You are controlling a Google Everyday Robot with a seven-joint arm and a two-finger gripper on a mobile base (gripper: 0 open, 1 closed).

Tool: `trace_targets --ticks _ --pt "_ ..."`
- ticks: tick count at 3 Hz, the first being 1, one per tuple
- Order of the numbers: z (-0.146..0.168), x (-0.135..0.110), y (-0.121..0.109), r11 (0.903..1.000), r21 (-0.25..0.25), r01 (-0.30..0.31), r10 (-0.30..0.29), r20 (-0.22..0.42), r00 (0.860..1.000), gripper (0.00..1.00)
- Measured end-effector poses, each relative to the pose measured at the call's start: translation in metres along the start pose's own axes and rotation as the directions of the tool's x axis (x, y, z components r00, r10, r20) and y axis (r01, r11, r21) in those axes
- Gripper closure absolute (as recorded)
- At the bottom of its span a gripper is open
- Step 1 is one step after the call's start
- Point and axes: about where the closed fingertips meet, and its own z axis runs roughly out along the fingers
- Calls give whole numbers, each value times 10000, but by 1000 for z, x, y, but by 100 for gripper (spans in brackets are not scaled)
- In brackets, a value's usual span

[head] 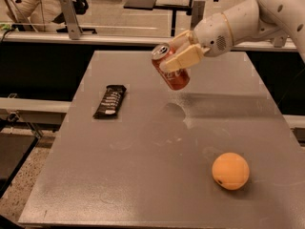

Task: Place coke can upright

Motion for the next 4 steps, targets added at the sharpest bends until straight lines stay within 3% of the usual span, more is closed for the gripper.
trace_targets --ticks 2,3,4 --pt "0 11 13 9984 -58 -568 569 1877 9806 100" --pt "2 24 23 9951 -189 -966 981 2695 9580 97" --pt "5 33 28 9918 -227 -1255 1257 3378 9328 67"
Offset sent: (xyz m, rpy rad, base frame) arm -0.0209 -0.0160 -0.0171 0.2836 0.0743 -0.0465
